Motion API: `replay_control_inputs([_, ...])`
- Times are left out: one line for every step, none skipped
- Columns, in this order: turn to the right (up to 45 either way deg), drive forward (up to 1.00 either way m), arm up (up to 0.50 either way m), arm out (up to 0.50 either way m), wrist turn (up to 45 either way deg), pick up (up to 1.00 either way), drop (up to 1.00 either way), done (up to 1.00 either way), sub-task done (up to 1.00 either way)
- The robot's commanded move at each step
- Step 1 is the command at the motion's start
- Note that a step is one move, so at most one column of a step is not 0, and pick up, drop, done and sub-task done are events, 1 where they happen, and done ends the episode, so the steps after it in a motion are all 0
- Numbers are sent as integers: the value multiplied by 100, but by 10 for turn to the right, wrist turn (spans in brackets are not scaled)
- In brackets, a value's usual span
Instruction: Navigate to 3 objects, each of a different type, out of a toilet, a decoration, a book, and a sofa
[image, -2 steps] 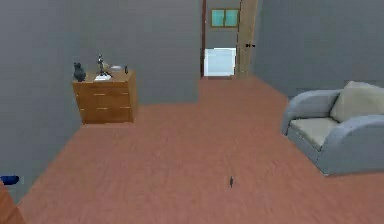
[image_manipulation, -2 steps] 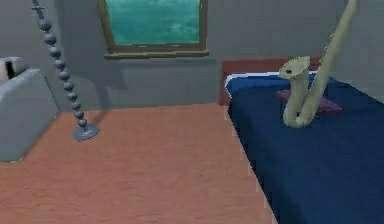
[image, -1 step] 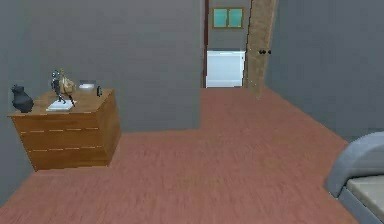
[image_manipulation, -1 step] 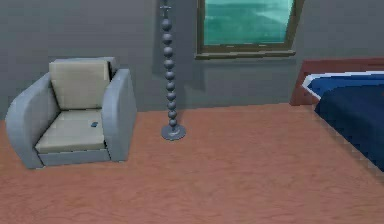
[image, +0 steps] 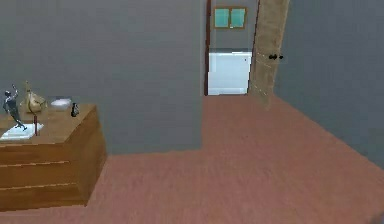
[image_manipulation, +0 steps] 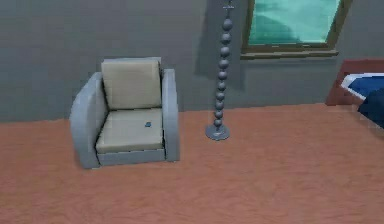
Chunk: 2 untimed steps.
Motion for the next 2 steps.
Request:
replay_control_inputs([120,0,0,0,0,0,0,0,0])
replay_control_inputs([0,100,0,0,0,0,0,0,0])
